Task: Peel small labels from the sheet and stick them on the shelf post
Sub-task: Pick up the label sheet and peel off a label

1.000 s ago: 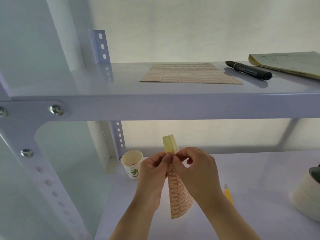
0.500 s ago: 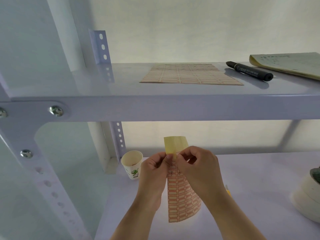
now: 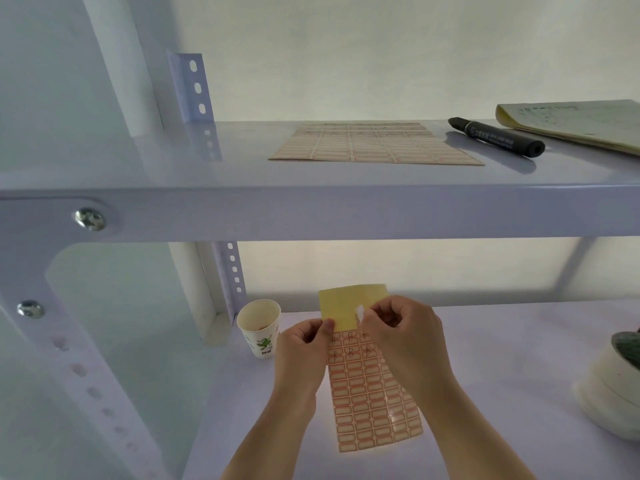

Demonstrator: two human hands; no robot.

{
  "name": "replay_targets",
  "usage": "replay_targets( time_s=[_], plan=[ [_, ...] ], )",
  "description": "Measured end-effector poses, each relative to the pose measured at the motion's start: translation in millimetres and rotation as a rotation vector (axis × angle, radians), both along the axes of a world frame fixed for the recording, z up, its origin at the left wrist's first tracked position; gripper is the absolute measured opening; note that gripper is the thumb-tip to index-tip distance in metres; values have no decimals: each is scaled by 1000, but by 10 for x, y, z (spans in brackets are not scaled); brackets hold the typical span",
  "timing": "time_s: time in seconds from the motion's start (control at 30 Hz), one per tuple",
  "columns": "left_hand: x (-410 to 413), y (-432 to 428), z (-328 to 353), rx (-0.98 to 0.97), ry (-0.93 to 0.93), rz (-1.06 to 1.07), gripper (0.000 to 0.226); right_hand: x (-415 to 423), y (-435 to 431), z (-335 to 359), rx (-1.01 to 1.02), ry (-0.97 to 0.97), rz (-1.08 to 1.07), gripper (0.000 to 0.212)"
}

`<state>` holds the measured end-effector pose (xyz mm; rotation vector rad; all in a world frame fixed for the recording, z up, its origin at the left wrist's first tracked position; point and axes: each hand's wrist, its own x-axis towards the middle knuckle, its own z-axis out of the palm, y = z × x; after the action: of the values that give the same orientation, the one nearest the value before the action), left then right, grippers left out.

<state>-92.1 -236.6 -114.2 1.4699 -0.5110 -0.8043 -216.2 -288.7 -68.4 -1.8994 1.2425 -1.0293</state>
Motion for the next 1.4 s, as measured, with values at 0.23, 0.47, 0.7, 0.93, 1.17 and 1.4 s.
replay_targets(
  time_s=[0.23, 0.47, 0.7, 0.93, 1.17, 1.4],
  plan=[
    [123, -80, -281, 178, -205, -1, 14, -38, -11, -113, 77, -12, -8, 19],
    [118, 3, -317, 284, -476, 13, 28, -46, 36, -178, 77, 21, -27, 20],
    [-102, 159, 177, 5, -349, -54, 12, -22, 148, -94, -39, -23, -83, 19],
    [-161, 323, 529, -143, -228, -98, 11, 17, 311, 36, -196, -53, -64, 13],
    [-119, 451, 587, -173, -191, -112, 12, 5, 399, -3, -415, -9, 67, 18],
    [-48, 595, 645, -167, -218, -70, 12, 50, 585, 117, -115, -191, 19, 20]
  ],
)
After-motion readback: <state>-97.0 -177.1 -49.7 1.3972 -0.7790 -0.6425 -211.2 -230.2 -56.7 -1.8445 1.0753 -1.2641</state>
